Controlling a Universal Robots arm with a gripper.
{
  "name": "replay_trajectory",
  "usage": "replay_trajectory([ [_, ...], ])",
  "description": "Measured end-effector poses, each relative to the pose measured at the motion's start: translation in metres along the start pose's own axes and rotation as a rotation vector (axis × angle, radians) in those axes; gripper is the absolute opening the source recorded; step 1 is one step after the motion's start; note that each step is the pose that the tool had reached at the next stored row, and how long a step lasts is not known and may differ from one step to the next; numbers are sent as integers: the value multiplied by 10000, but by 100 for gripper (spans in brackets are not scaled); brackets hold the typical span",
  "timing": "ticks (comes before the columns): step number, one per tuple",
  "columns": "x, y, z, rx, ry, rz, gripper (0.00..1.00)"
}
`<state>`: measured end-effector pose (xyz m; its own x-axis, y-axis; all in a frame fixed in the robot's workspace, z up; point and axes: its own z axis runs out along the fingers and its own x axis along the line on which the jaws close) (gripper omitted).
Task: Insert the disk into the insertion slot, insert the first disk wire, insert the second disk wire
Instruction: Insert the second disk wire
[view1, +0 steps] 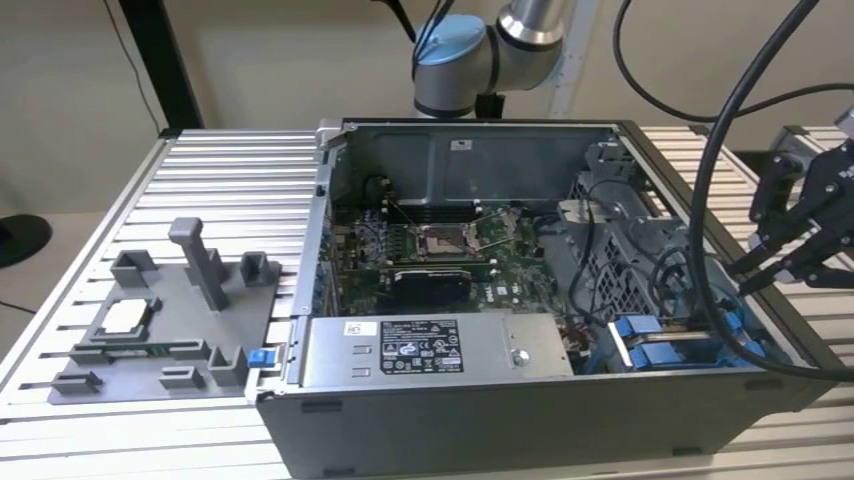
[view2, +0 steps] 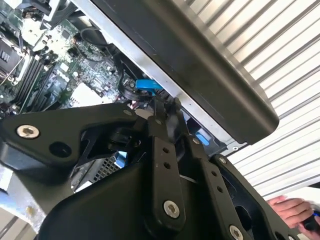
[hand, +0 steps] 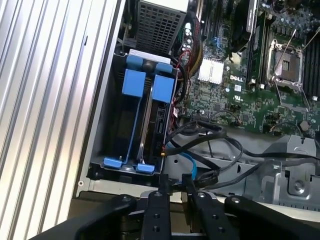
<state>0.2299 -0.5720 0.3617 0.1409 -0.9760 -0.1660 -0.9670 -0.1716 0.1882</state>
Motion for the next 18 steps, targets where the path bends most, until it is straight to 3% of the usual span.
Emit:
replay_trajectory([
  [7, 38, 14, -54, 32, -249, -53, 0],
  [11, 94, 13, -60, 32, -257, -68, 0],
  [12, 104, 15, -61, 32, -258, -73, 100],
  [18, 116, 7, -14, 33, -270, -79, 100],
])
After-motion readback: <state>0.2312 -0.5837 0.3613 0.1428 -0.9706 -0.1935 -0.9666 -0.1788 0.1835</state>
